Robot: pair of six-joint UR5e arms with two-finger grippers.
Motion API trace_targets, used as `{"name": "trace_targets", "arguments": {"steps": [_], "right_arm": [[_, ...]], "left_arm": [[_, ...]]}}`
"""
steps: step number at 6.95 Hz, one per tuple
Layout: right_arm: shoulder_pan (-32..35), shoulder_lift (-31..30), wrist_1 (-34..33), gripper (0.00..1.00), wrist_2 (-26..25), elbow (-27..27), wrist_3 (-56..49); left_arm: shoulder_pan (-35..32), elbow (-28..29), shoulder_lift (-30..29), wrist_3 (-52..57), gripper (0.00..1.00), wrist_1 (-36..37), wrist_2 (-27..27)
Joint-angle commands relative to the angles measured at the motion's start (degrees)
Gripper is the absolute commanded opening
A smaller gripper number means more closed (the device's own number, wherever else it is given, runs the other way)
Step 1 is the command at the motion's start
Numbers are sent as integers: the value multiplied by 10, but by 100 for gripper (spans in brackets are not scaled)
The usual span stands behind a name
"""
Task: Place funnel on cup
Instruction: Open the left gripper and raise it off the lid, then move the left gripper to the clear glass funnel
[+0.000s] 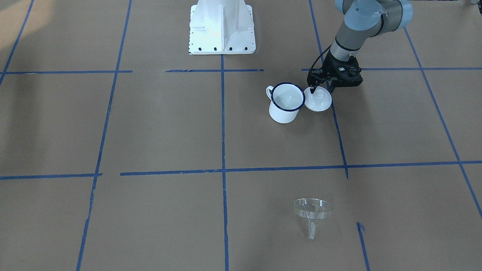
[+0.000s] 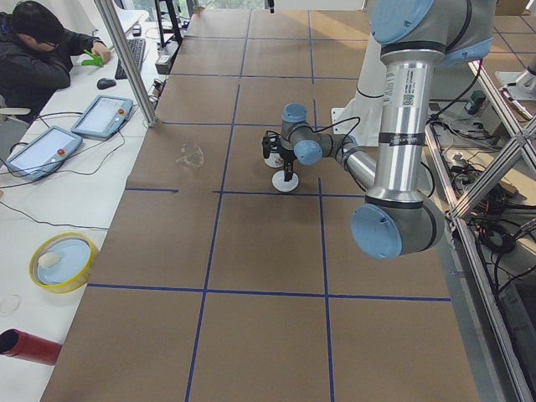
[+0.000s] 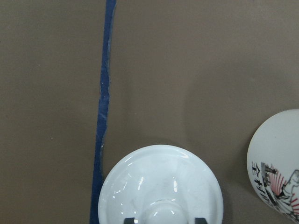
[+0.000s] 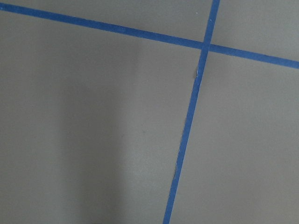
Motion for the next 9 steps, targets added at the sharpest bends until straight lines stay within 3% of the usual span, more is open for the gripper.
{"name": "trace_targets", "arguments": {"steps": [1, 3, 5, 8, 9], "right_arm": [[0, -1, 0, 100, 0, 1, 0], [0, -1, 0, 100, 0, 0, 0], [0, -1, 0, 100, 0, 0, 0], [0, 0, 0, 100, 0, 0, 0], [0, -1, 0, 100, 0, 1, 0]], "left_arm": [[-20, -29, 3, -1, 100, 2, -1], [-110, -37, -19, -4, 100, 2, -4], [-156, -20, -98, -137, 100, 2, 4], [-158, 138, -251, -401, 100, -1, 89], [-158, 214, -285, -500, 100, -54, 109]]}}
